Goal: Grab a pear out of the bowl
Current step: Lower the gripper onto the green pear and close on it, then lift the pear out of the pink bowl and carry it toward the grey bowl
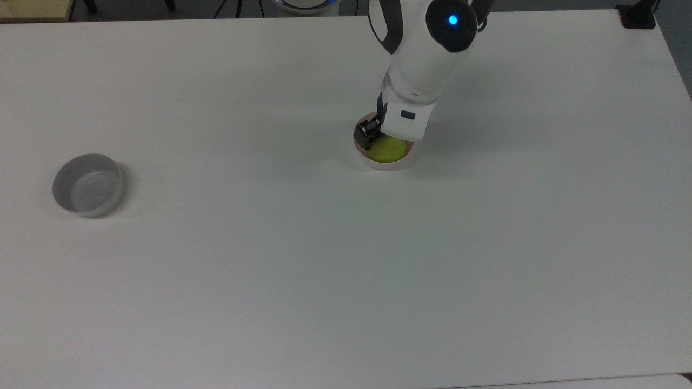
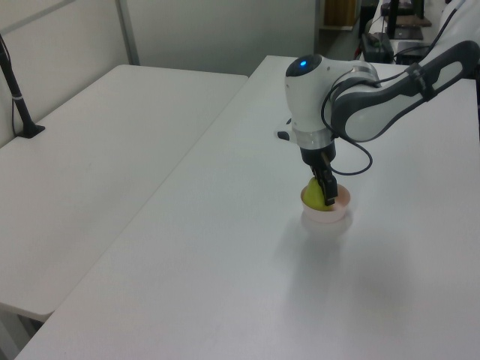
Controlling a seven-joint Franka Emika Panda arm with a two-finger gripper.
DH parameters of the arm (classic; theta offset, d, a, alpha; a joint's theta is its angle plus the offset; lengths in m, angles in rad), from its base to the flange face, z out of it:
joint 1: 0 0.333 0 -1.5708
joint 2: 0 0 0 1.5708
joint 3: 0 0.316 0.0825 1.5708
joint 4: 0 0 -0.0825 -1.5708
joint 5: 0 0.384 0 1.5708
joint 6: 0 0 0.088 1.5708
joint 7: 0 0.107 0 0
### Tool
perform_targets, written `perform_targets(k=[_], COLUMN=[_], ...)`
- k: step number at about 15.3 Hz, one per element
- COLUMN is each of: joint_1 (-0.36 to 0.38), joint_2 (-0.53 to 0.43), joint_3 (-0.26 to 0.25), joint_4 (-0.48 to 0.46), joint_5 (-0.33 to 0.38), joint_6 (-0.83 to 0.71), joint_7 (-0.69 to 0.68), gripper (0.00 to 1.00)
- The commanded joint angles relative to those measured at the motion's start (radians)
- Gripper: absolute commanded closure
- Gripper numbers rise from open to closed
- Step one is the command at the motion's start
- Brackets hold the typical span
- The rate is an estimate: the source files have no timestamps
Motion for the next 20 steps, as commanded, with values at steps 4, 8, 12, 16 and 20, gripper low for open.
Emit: perform_targets(k=[4, 8, 12, 16, 20], joint_1=[0.005, -0.039, -0.162, -0.338, -0.464], joint_2=[-0.176, -0.228, -0.244, -0.244, -0.253], joint_3=[-0.024, -0.015, 0.017, 0.028, 0.028], joint_4=[0.04, 0.042, 0.042, 0.063, 0.074], joint_5=[0.001, 0.002, 0.001, 0.001, 0.001], joint_6=[-0.133, -0.168, -0.168, -0.166, -0.168], joint_7=[-0.025, -0.027, -0.037, -0.088, -0.139], gripper=[0.7, 0.7, 0.7, 0.7, 0.69])
